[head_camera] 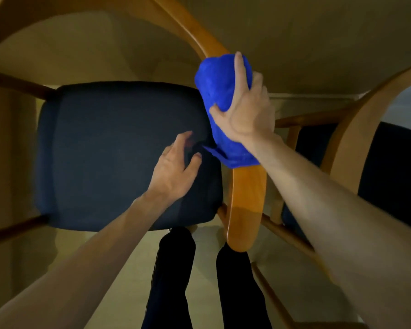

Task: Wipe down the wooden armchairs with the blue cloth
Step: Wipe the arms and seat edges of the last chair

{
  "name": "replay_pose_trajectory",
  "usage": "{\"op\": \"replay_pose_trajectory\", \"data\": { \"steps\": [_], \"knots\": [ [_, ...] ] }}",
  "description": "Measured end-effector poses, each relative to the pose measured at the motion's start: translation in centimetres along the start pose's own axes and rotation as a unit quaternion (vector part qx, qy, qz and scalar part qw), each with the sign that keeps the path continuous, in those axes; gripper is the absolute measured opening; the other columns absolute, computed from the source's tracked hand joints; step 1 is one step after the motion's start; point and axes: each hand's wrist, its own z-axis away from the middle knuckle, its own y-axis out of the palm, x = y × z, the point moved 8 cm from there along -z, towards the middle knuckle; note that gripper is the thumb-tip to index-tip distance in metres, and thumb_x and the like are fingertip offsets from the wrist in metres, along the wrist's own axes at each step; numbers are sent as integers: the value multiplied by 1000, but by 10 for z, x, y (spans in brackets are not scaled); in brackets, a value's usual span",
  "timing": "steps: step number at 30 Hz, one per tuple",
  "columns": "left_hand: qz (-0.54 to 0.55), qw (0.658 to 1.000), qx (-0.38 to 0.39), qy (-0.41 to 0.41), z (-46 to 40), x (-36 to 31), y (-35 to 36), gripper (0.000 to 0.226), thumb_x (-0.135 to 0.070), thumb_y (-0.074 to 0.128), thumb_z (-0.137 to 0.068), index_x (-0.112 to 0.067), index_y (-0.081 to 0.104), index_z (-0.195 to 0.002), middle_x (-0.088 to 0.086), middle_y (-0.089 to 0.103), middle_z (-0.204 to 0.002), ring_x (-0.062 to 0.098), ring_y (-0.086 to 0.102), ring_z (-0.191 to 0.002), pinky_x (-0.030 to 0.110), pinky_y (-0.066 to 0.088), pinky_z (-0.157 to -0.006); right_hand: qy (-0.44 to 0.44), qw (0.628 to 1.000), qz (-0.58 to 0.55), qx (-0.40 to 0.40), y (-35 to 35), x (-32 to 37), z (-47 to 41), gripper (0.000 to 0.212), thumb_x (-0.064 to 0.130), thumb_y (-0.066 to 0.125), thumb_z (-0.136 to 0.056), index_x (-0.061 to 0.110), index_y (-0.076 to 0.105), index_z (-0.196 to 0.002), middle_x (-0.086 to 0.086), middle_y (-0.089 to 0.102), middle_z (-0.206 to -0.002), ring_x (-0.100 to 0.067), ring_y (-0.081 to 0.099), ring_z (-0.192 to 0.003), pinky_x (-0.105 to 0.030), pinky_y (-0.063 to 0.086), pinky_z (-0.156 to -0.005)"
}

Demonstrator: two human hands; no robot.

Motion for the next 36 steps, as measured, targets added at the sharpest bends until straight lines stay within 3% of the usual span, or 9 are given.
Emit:
{"op": "replay_pose_trajectory", "data": {
  "steps": [3,8,14,19,22,26,29,32,36],
  "knots": [
    [-27,1000,-7,14,-6,-2,-17,53,-28,53,-94,-26,33,-143,-7,52,-136,16,46,-126,28,40,-97,-4,1000,3,-9,-1,3,-5,98,63,57,-80,24,9,-156,-12,46,-132,-27,56,-102,-32,47,-69],
    [-45,999,-4,24,-10,-7,-22,54,-23,56,-92,-23,35,-142,-6,53,-135,17,48,-125,37,45,-97,43,999,-14,-24,-1,-13,78,98,59,60,-82,25,7,-156,-15,32,-150,-32,49,-120,-40,55,-83],
    [-36,998,27,48,6,-22,20,53,-19,54,-93,-19,35,-142,0,54,-136,16,48,-126,26,39,-99,154,985,-76,1,19,-23,227,101,57,60,-79,25,4,-157,-17,18,-157,-31,35,-127,-42,51,-91],
    [2,999,47,17,26,-13,47,49,-17,53,-92,-17,38,-139,0,56,-133,16,50,-125,34,43,-102,139,978,-156,9,29,-20,263,100,48,68,-80,21,10,-157,-19,10,-159,-37,26,-142,-49,44,-106],
    [0,998,57,15,31,-7,52,49,-18,54,-91,-18,40,-138,-2,57,-132,16,50,-124,31,42,-101,103,976,-191,23,33,-25,258,105,49,75,-79,18,9,-156,-19,4,-160,-36,20,-146,-48,41,-110],
    [-12,997,71,22,35,2,54,47,-17,51,-92,-18,39,-138,-1,58,-130,17,50,-122,30,42,-99,58,974,-214,38,29,-31,240,108,64,69,-78,16,12,-156,-16,1,-161,-30,18,-148,-30,32,-112],
    [-5,998,62,12,31,11,45,44,-13,48,-94,-16,41,-137,2,58,-130,20,51,-122,31,41,-100,75,981,-177,13,18,-32,197,101,63,63,-80,23,11,-156,-14,7,-162,-29,24,-144,-21,27,-106],
    [2,999,47,0,19,15,28,44,-11,48,-93,-15,42,-136,1,58,-132,20,51,-123,36,41,-103,69,994,-82,-17,4,-25,123,100,62,62,-79,22,12,-156,-18,25,-155,-35,44,-129,-31,45,-91],
    [-22,1000,10,-4,-8,22,-5,47,-13,52,-91,-18,41,-137,-3,57,-132,18,51,-122,21,35,-96,30,999,-38,-20,-1,-3,14,98,62,59,-80,26,10,-156,-14,35,-149,-31,51,-121,-37,51,-80]
  ]
}}
